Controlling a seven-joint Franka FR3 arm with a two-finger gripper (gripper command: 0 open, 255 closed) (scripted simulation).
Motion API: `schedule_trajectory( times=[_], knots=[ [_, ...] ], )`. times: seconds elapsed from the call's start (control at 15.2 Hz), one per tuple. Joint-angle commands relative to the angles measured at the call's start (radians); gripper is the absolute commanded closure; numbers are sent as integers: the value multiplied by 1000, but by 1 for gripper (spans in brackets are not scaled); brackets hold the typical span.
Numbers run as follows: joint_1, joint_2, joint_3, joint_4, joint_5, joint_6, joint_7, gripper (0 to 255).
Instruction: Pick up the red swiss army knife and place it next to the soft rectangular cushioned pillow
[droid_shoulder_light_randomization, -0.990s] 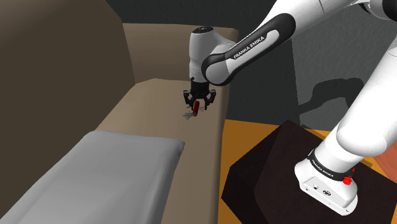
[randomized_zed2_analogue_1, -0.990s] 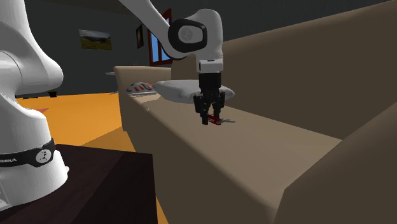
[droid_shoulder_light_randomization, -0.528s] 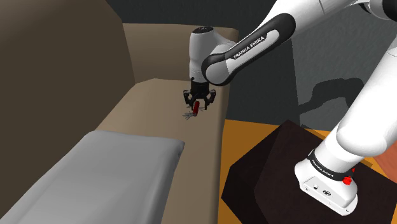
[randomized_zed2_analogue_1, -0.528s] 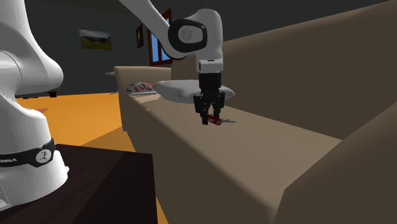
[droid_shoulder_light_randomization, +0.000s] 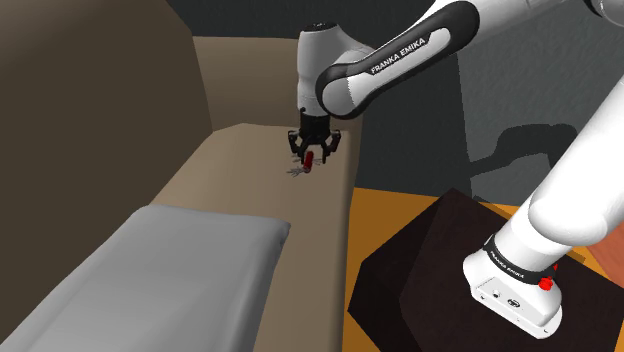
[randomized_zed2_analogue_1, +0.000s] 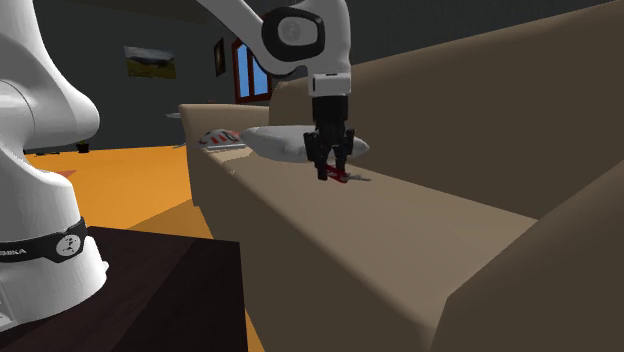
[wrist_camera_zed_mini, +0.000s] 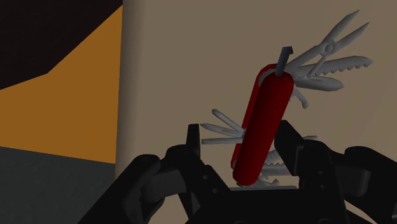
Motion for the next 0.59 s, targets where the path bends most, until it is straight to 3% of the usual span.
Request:
schedule_trajectory(
  times=[0.0, 0.53],
  knots=[
    [-1, -14, 1, 15, 10, -28, -7, 255],
    [-4, -67, 1, 71, 42, -130, -32, 255]
  ],
)
